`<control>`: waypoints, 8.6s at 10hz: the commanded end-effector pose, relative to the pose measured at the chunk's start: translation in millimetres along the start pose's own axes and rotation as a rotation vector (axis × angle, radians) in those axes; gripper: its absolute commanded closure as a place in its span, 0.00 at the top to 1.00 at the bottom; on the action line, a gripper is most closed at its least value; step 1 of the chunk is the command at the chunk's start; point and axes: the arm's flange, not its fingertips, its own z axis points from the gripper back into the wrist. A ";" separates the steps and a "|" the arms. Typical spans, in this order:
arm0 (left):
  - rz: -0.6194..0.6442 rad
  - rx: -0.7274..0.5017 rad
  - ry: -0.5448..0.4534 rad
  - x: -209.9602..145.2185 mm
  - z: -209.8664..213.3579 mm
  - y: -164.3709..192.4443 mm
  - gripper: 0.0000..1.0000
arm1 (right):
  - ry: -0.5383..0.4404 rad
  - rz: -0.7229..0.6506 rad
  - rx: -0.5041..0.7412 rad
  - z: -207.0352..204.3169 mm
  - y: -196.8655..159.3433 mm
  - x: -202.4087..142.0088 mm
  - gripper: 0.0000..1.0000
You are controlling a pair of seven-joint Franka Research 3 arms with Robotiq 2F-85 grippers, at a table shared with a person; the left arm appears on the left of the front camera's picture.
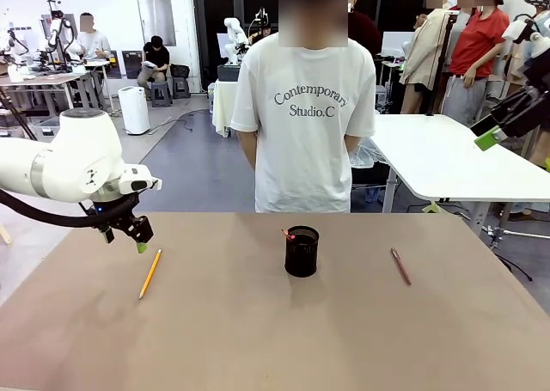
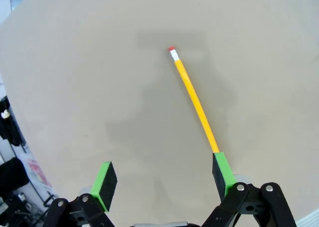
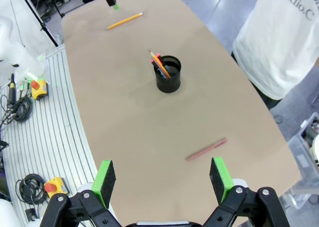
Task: Place the pens into the pen holder.
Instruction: Pick up a writing instrument from the table and place it into the Pen holder.
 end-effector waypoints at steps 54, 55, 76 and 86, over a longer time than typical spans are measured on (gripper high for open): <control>-0.560 -0.975 -0.517 22.4 32.5 -6.0 0.00 | -0.001 0.004 0.001 1.6 0.9 2.5 1.00; -0.560 -0.975 -0.517 22.4 32.5 -6.0 0.00 | -0.001 0.004 0.001 1.6 0.9 2.5 1.00; -1.046 -1.297 -1.247 130.1 44.1 -129.4 0.00 | -0.001 0.004 0.001 1.6 0.9 2.5 1.00; -1.200 -1.248 -1.403 173.8 16.3 -201.4 0.00 | -0.001 0.004 0.001 1.6 0.9 2.5 1.00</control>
